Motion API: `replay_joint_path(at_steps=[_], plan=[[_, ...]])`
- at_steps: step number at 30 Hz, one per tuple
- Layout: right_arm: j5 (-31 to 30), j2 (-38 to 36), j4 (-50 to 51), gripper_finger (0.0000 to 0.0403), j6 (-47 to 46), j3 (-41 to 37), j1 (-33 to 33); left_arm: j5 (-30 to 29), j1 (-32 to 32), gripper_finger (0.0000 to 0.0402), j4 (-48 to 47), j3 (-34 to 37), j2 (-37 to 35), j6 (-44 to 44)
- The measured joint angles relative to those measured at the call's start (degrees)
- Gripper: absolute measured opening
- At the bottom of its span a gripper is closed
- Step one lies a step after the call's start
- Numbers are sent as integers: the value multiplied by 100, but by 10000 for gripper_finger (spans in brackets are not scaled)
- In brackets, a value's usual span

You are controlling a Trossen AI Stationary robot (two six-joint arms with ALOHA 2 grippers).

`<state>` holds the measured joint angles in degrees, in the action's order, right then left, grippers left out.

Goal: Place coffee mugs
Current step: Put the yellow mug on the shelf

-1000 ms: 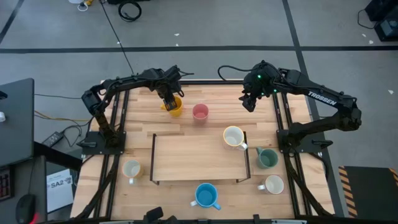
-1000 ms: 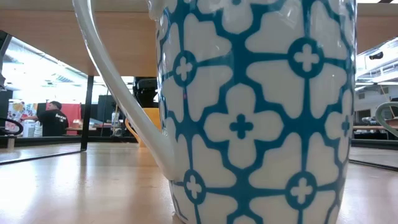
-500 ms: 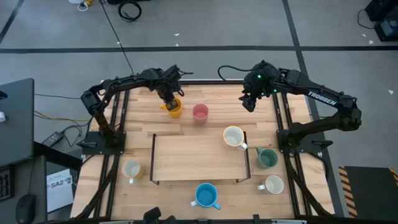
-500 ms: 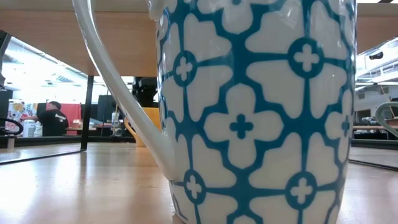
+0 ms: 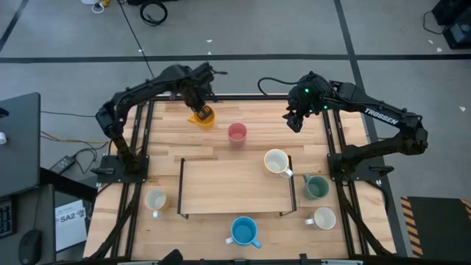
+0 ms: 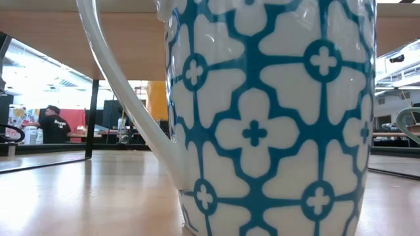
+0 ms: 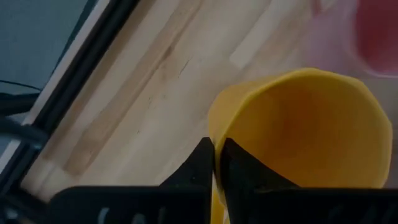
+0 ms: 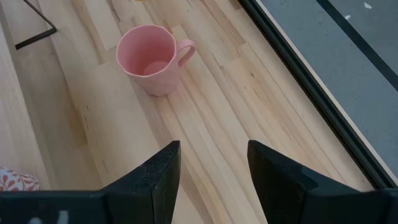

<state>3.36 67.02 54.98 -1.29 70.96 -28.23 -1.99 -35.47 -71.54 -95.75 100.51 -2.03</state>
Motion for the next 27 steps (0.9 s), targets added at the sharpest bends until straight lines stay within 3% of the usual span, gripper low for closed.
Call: replay_joint_path(at_steps=[13, 21, 27], plan=[[0, 0, 0, 193, -1, 0, 0, 23, 1206, 20, -1806, -2235, -13, -1701], [0, 0, -2, 193, -1, -2, 1, 528, 2470, 20, -1861, -2450, -88, -3133], [0, 0, -1, 192, -1, -1, 1, 520, 3551, 20, -1852, -2449, -101, -4277]])
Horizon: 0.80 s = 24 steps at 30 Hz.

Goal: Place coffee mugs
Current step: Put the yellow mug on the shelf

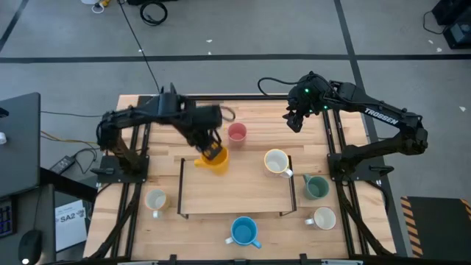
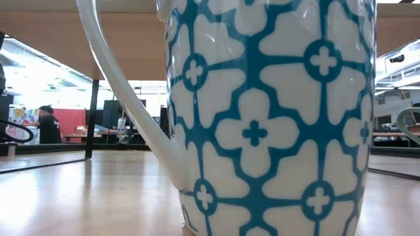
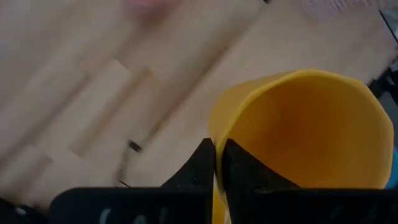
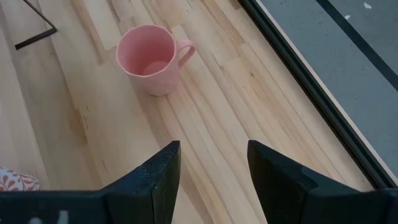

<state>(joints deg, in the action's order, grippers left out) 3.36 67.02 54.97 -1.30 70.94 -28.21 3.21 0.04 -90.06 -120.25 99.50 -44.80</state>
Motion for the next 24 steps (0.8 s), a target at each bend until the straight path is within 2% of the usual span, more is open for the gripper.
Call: replay_joint_path(at_steps=[6, 14, 24], plan=[[0, 0, 1, 193, 0, -1, 0, -201, 1015, 20, 0, 0, 0, -1284], [-2, -2, -1, 193, 0, -1, 0, -965, 2018, 20, 9, 145, -7, -2839], [-2, -1, 0, 193, 0, -1, -1, -724, 2364, 20, -1, 1036, 0, -3258]])
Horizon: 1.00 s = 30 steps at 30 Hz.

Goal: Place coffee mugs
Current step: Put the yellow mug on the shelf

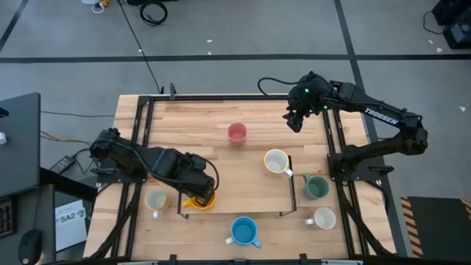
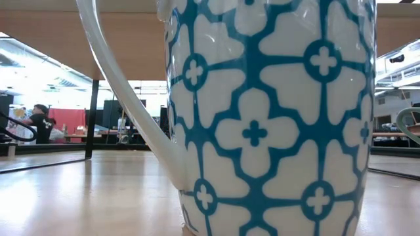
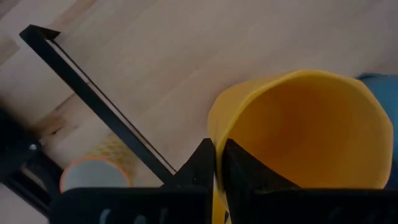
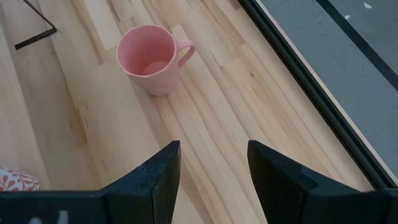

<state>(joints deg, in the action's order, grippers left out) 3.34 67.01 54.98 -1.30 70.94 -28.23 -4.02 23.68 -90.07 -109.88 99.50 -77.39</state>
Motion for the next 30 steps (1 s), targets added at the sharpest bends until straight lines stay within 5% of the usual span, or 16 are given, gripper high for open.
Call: replay_joint_path(at_steps=[30], plan=[[0, 1, 0, 193, 0, 0, 0, 17, 234, 22, 8, 229, -61, -288]])
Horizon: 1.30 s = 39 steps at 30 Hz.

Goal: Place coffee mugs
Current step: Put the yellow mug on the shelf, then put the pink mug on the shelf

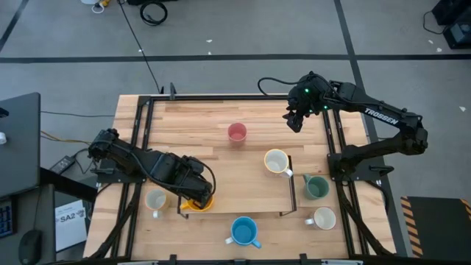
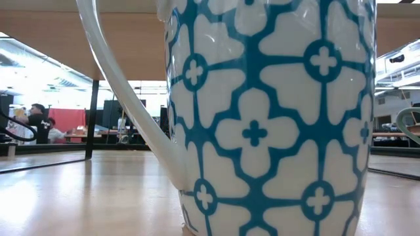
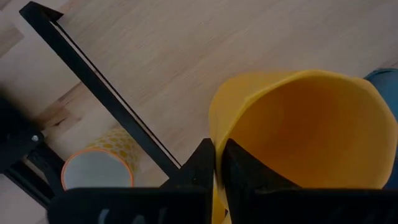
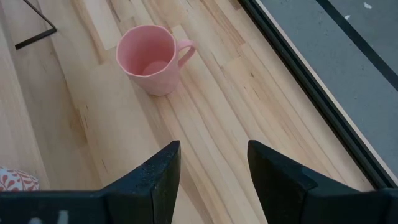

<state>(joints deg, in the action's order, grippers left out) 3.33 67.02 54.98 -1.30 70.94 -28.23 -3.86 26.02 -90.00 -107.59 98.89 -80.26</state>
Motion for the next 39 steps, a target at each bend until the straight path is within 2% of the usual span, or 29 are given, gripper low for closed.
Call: replay_joint_path(at_steps=[10, 19, 28, 39], plan=[[0, 0, 0, 192, -1, 0, 1, -1, -18, 24, 0, 0, 0, 334], [0, 0, 0, 192, 0, 0, 0, -72, -150, 62, -9, 4, 0, 356], [0, 0, 0, 192, 0, 0, 0, -97, -186, 80, -7, 4, 0, 356], [0, -1, 0, 193, 0, 0, 1, -101, -185, 146, -4, 4, 2, 354]])
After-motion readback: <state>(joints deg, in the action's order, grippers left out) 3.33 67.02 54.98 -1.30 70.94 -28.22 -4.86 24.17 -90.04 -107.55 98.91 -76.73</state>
